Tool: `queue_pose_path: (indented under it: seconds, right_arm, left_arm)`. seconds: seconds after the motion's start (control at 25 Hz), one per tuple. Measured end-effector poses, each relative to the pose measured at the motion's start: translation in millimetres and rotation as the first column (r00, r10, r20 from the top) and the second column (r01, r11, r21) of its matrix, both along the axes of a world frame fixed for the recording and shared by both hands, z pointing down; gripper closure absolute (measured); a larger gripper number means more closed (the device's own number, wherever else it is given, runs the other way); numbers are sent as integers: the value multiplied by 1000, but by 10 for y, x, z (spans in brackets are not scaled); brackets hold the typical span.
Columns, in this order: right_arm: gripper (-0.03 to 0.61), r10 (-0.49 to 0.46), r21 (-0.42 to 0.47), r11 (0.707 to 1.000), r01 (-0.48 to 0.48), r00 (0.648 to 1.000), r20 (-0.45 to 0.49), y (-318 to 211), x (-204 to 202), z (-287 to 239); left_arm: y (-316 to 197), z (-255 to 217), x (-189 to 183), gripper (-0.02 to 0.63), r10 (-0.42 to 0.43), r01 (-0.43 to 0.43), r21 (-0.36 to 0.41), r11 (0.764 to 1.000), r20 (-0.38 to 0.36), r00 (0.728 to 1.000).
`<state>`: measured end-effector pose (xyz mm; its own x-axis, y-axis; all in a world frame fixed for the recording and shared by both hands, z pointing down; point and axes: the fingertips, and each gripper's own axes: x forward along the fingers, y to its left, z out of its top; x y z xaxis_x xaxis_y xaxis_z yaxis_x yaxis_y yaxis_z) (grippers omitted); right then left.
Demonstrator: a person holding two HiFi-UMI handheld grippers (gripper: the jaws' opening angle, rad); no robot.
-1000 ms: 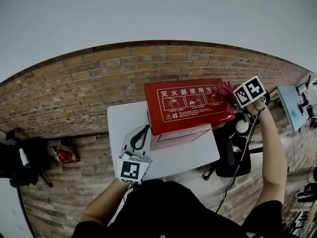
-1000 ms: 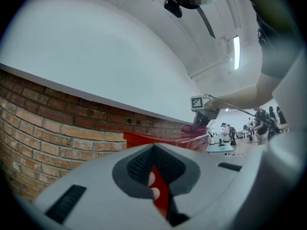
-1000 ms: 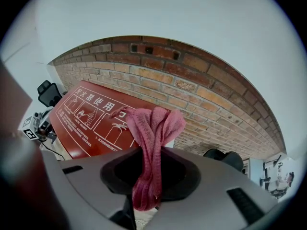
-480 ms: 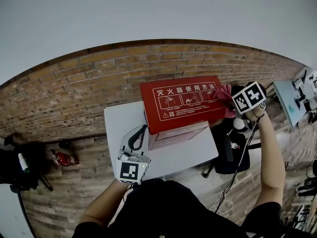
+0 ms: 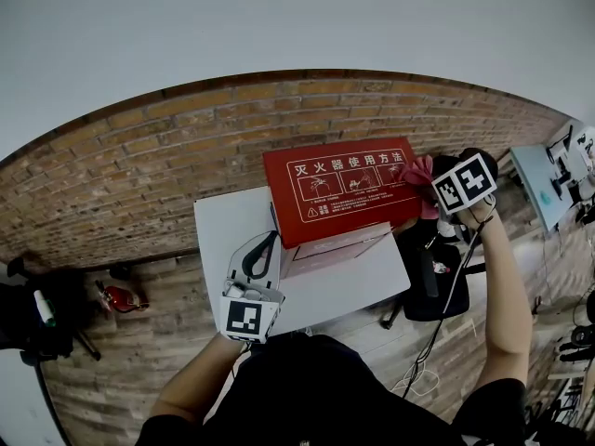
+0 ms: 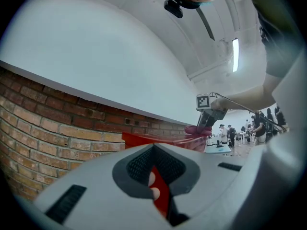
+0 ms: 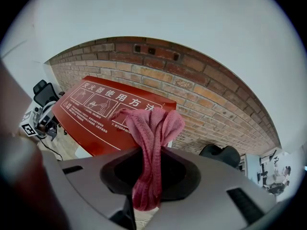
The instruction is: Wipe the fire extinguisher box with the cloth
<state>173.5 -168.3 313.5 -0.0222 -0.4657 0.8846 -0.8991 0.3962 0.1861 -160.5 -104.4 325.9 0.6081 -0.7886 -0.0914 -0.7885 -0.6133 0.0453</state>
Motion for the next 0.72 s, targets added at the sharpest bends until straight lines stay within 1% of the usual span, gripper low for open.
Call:
queue_pose_path:
  seconds: [0.16, 0.32, 0.48, 0.72]
  right_arm:
    - [479, 13, 9, 1000, -13, 1000, 12, 12, -34, -5]
    - [479, 17, 19, 1000, -17, 999, 28, 41, -111, -8]
    - [479, 15, 24, 1000, -15, 999, 32, 50, -188, -18]
    - [479, 8, 19, 1000, -9, 997, 82, 51, -345, -37]
  left_arm:
    - [3, -20, 3, 581, 15, -15, 3, 1000, 4, 1000]
    - [28, -54, 15, 581, 33, -33, 23, 999, -8, 999]
    - [45, -63, 18, 581, 49, -49, 26, 998, -11, 999]
    - [42, -60, 18, 581, 66, -66, 23, 998, -12, 998]
